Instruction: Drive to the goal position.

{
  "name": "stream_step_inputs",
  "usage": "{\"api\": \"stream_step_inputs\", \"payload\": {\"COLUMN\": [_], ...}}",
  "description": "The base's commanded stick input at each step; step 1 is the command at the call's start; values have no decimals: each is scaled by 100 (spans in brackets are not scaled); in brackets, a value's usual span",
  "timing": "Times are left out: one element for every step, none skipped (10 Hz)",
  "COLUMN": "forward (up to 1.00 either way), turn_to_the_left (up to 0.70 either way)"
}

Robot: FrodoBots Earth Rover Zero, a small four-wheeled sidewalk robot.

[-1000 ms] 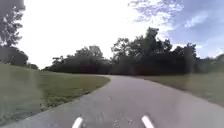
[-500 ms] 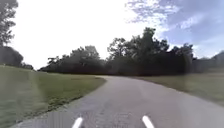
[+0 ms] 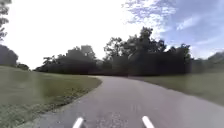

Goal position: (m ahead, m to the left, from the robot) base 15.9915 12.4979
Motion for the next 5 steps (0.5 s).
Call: {"api": "stream_step_inputs", "payload": {"forward": [69, 69, 69, 69, 69], "turn_to_the_left": [3, 3, 3, 3, 3]}}
